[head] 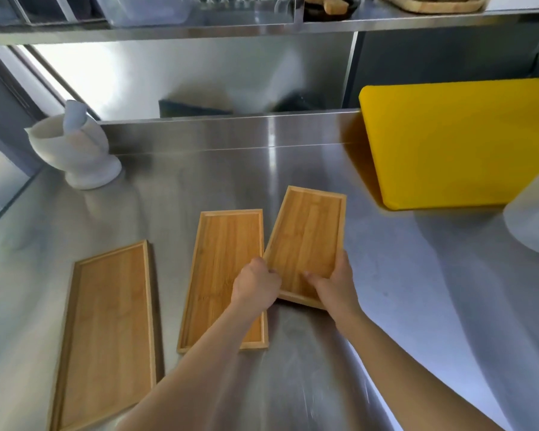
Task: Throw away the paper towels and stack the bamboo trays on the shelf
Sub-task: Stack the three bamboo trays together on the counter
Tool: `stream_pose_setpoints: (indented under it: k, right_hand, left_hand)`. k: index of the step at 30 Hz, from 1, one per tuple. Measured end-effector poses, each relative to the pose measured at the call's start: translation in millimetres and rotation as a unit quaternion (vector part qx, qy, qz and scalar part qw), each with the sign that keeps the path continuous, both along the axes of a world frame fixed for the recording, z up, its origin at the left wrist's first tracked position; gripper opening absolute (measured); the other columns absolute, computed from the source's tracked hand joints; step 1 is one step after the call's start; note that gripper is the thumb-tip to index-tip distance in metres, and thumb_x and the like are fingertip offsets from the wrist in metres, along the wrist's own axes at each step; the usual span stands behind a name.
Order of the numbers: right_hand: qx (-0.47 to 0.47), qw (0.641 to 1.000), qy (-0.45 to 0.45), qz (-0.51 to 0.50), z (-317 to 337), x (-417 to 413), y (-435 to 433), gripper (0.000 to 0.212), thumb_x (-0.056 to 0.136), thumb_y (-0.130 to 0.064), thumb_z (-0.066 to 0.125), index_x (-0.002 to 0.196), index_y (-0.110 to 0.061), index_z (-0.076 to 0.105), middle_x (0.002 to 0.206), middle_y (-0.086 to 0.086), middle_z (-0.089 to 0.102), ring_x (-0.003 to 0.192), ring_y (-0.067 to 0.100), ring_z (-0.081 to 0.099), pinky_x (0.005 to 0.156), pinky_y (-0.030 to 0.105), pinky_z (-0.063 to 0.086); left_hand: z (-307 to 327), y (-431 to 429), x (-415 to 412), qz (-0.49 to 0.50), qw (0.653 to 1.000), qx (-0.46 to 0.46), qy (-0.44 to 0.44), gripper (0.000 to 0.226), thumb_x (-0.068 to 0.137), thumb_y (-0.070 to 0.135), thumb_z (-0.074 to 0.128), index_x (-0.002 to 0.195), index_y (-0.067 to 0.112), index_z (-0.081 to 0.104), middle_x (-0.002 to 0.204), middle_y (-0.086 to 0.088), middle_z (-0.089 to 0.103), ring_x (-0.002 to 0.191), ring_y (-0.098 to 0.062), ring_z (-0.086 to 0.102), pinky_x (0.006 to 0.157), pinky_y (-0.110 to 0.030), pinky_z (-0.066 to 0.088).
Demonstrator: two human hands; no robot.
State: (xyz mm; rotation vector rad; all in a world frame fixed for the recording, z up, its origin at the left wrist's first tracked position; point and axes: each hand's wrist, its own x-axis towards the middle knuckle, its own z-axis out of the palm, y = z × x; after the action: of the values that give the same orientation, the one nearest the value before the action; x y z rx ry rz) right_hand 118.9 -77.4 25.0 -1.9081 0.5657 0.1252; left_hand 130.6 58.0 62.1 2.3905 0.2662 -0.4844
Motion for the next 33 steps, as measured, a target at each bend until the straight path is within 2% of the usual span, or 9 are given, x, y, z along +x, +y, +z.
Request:
stream_pose_setpoints:
  k: [3, 5, 8, 13, 17, 20, 23, 27, 33]
  right_hand:
    - [0.178, 0.979, 0.016, -0.095, 13, 2, -7, 0.077, 0.086, -0.023, 0.061, 0.146, -0.02, 0.014, 0.15, 0.004, 0.031, 0.135, 0.026, 0.034, 0.113, 0.047, 0.028]
    - [0.215, 0.969, 0.04, -0.115, 17, 3, -12, 0.054, 0.092, -0.022, 0.053, 0.14, -0.011, 0.029, 0.141, 0.008, 0.043, 0.121, 0.025, 0.044, 0.104, 0.04, 0.035]
    - [0.141, 0.986, 0.051, -0.074, 22, 7, -17, 0.034, 0.097, -0.024, 0.041, 0.127, -0.007, 0.042, 0.127, 0.011, 0.052, 0.099, 0.02, 0.047, 0.088, 0.034, 0.038]
    - [0.073, 0.996, 0.051, -0.013, 21, 12, -26, 0.044, 0.098, -0.029, 0.037, 0.136, -0.006, 0.036, 0.133, 0.012, 0.049, 0.122, 0.028, 0.046, 0.103, 0.04, 0.038]
    - [0.012, 0.999, 0.013, 0.03, 26, 11, -22, 0.04, 0.098, -0.03, 0.037, 0.128, -0.005, 0.042, 0.125, 0.011, 0.054, 0.108, 0.024, 0.054, 0.095, 0.038, 0.045]
    - [-0.08, 0.992, -0.024, 0.095, 32, 9, -15, 0.032, 0.098, -0.032, 0.035, 0.112, -0.006, 0.047, 0.094, 0.004, 0.057, 0.071, 0.009, 0.05, 0.073, 0.031, 0.047]
    - [-0.189, 0.971, -0.043, 0.139, 37, 5, -3, 0.032, 0.098, -0.035, 0.032, 0.103, -0.007, 0.047, 0.071, -0.004, 0.045, 0.064, 0.011, 0.048, 0.059, 0.025, 0.041]
    - [-0.257, 0.952, -0.048, 0.158, 41, -4, 21, 0.034, 0.099, -0.034, 0.029, 0.104, -0.006, 0.049, 0.064, -0.007, 0.039, 0.068, 0.015, 0.049, 0.053, 0.024, 0.035]
    - [-0.303, 0.936, -0.041, 0.176, 36, -23, 61, 0.037, 0.1, -0.032, 0.024, 0.105, -0.004, 0.049, 0.061, -0.008, 0.038, 0.052, 0.006, 0.037, 0.044, 0.022, 0.025]
  left_hand:
    - [1, 3, 9, 0.038, 0.998, -0.059, 0.006, 0.024, 0.095, 0.022, 0.043, 0.112, 0.006, 0.052, 0.095, -0.009, 0.06, 0.075, -0.021, 0.055, 0.058, -0.029, 0.043]
    - [2, 3, 13, 0.059, 0.994, -0.093, 0.014, 0.027, 0.096, 0.026, 0.043, 0.112, 0.007, 0.053, 0.085, -0.005, 0.056, 0.068, -0.017, 0.051, 0.054, -0.028, 0.04]
    - [4, -1, 17, 0.08, 0.992, -0.098, 0.027, 0.033, 0.098, 0.033, 0.037, 0.114, 0.008, 0.051, 0.079, -0.001, 0.051, 0.065, -0.014, 0.048, 0.054, -0.028, 0.04]
    - [11, -4, 19, 0.07, 0.992, -0.09, 0.045, 0.04, 0.098, 0.04, 0.035, 0.119, 0.008, 0.047, 0.085, -0.001, 0.052, 0.073, -0.014, 0.052, 0.056, -0.03, 0.05]
    - [13, 5, 14, 0.1, 0.988, -0.119, -0.002, 0.038, 0.097, 0.043, 0.036, 0.106, 0.009, 0.053, 0.082, -0.003, 0.055, 0.073, -0.017, 0.052, 0.074, -0.042, 0.055]
    - [16, 16, 9, 0.107, 0.987, -0.11, -0.049, 0.041, 0.097, 0.043, 0.037, 0.095, 0.007, 0.057, 0.077, -0.005, 0.053, 0.067, -0.016, 0.049, 0.059, -0.029, 0.045]
    - [16, 31, 3, 0.095, 0.989, -0.053, -0.101, 0.041, 0.097, 0.042, 0.037, 0.076, 0.011, 0.053, 0.065, -0.001, 0.049, 0.057, -0.013, 0.045, 0.049, -0.024, 0.035]
    - [13, 56, -7, 0.099, 0.985, -0.001, -0.144, 0.047, 0.097, 0.041, 0.038, 0.06, 0.014, 0.045, 0.058, 0.0, 0.048, 0.052, -0.014, 0.045, 0.046, -0.027, 0.033]
    - [9, 100, -27, 0.103, 0.983, 0.018, -0.151, 0.052, 0.096, 0.039, 0.042, 0.052, 0.01, 0.042, 0.049, 0.0, 0.043, 0.045, -0.017, 0.041, 0.044, -0.027, 0.031]
